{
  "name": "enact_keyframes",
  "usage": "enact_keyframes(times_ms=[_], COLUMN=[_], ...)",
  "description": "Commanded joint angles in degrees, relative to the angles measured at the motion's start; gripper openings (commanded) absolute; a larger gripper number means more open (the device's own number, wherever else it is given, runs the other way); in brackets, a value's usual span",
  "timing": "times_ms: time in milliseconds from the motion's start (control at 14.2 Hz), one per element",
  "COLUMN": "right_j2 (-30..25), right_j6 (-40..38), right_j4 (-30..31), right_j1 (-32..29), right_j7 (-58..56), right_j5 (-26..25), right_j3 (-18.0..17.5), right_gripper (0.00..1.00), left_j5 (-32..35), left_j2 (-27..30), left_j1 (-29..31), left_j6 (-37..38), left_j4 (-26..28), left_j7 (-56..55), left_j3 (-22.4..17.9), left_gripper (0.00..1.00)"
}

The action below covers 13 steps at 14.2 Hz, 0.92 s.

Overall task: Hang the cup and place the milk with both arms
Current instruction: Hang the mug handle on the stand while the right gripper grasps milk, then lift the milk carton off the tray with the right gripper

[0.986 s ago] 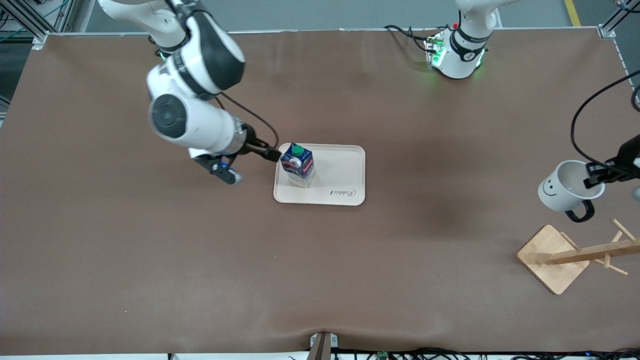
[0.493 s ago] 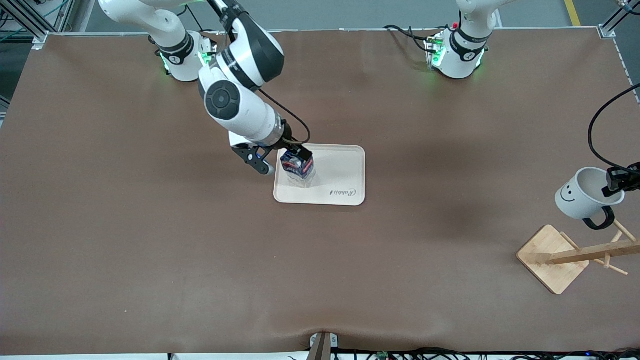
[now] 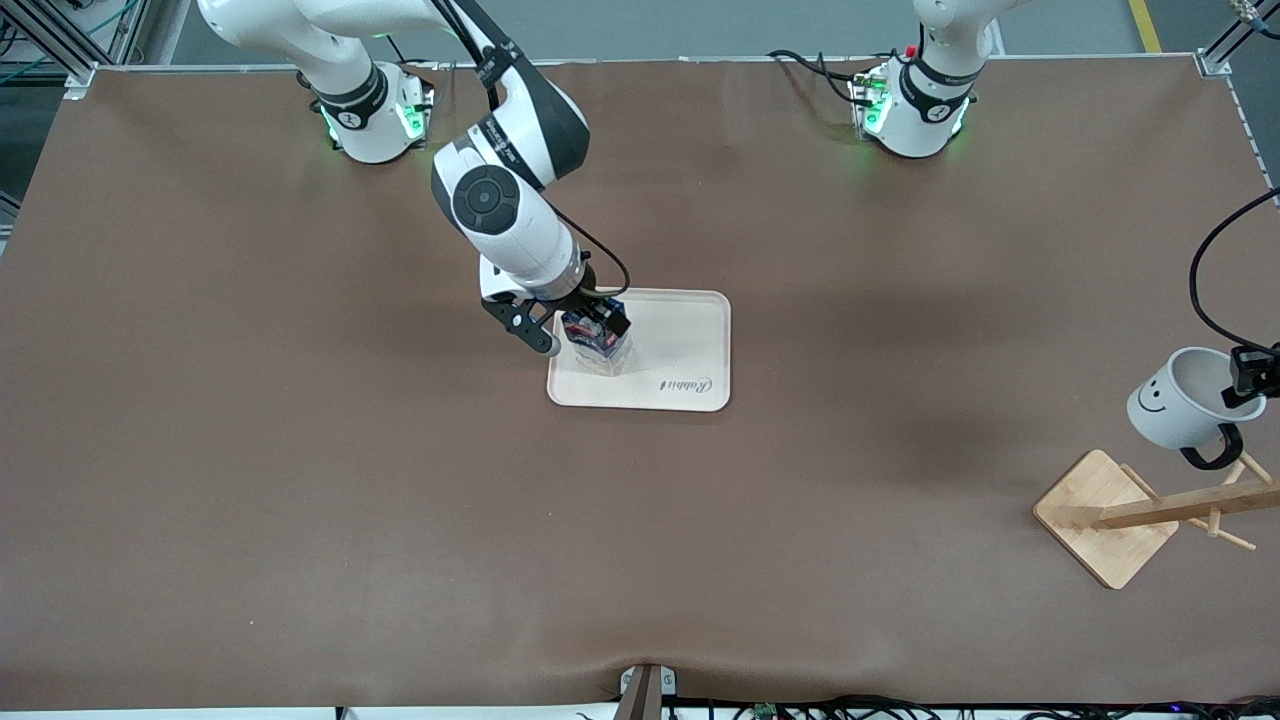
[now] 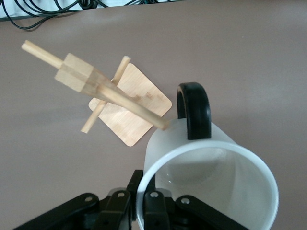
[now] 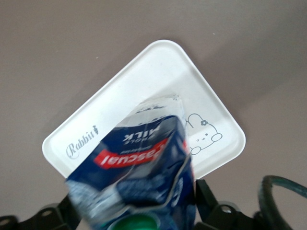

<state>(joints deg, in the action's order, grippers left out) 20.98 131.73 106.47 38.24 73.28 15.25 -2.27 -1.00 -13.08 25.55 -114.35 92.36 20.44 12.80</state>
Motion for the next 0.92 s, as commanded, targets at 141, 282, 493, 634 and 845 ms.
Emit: enact_keyframes(times_ms=[141, 282, 493, 634, 845], right_j2=[-2.25, -3.48, -3.66, -4.19, -4.81], right_j6=[-1.90, -10.99, -36.29, -43.11, -43.14], right_j4=[0.58, -3.18, -15.12, -17.09, -16.48], right_j1=[0.27, -1.22, -9.28, -14.83, -22.04], right_j7=[5.47, 5.73, 1.98, -7.92, -26.12], right_j5=[-1.10, -0.93, -0.75, -0.92, -1.88], right_j3=[0.86, 1.39, 1.74, 1.83, 1.92], right_gripper=[0.00, 0.00, 0.00, 0.00, 0.00], left_j5=[-4.19, -5.67, -6.82, -6.21, -6.03], left_j2=[-0.19, -0.54, -1.42, -2.64, -3.62], left_j1=[3.52, 4.33, 6.00, 5.91, 5.21], left_j6=[-0.61, -0.70, -2.19, -3.50, -4.21], left_j4=[0.19, 0.27, 0.10, -0.17, -0.34], left_j7=[6.53, 9.60, 12.43, 12.43, 11.74], left_j3=[0.47, 0.47, 0.47, 0.47, 0.65], left_gripper=[0.00, 0.00, 0.00, 0.00, 0.15])
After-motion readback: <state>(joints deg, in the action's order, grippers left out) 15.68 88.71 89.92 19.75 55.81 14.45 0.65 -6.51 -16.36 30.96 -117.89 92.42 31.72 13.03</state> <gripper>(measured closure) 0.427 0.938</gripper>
